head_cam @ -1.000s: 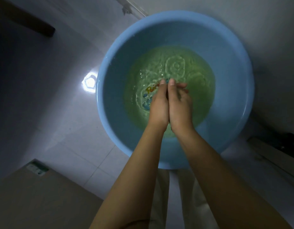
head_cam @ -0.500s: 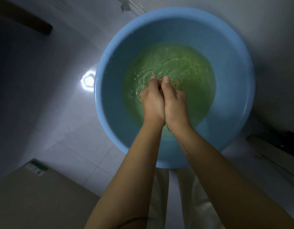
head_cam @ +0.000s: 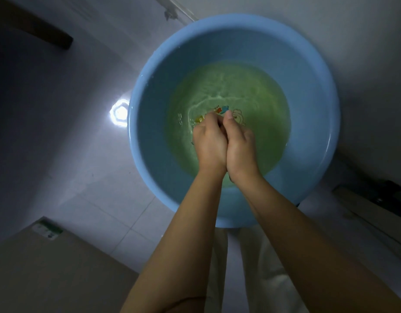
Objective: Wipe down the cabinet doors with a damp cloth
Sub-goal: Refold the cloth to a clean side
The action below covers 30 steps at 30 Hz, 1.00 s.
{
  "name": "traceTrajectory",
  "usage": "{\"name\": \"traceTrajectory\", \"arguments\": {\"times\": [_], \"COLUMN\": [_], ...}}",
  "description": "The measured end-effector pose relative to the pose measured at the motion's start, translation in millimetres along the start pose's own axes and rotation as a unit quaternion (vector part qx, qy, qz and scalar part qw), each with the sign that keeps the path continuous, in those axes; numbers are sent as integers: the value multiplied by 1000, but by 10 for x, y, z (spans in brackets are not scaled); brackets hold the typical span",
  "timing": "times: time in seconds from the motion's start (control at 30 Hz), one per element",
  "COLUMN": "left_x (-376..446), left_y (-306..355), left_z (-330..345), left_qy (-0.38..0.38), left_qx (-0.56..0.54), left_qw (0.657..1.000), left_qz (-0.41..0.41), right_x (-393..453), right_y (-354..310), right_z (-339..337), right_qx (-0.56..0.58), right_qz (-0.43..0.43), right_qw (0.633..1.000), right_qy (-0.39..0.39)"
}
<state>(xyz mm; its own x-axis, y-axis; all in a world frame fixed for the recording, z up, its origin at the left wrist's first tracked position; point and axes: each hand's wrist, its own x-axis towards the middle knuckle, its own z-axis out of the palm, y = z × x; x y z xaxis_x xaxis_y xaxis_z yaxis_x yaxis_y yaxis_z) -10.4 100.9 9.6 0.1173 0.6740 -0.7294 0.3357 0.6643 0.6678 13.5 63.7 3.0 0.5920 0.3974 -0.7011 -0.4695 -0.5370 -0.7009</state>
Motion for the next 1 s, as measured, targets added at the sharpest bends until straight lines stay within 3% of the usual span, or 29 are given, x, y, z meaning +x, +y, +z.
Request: {"name": "traceTrajectory", "arguments": {"times": [0.2,0.3,0.43,0.5,0.6,0.73,1.0], "left_x": [-101,-200,-343,-437,-601,-906,-1914], "left_y": [19,11,68,113,251,568,1617], "left_z": [20,36,-100,-171,-244,-292,-456], "left_qy": [4,-56,-142,-193,-170,-134,-86], "left_qx": [11,-22,-30,-25,-62,-104,-39], "left_qw": [1000,998,983,974,977,980,995], "left_qz": [14,-30,-111,-116,-116,-107,9], "right_x": [-89,-154,-192,-252,-393,-655,-1538], "right_y": [-24,-91,-225,-292,-444,-752,-1817], "right_z": [-79,-202,-409,-498,-606,-698,-911], "right_qx": [-13,-54,-56,-97,-156,-211,-202], "right_qz": [-37,-32,11,5,-21,-106,-206], "right_qw": [999,997,998,995,986,972,956], "right_qy": [-9,-39,2,-22,-56,-18,43]}}
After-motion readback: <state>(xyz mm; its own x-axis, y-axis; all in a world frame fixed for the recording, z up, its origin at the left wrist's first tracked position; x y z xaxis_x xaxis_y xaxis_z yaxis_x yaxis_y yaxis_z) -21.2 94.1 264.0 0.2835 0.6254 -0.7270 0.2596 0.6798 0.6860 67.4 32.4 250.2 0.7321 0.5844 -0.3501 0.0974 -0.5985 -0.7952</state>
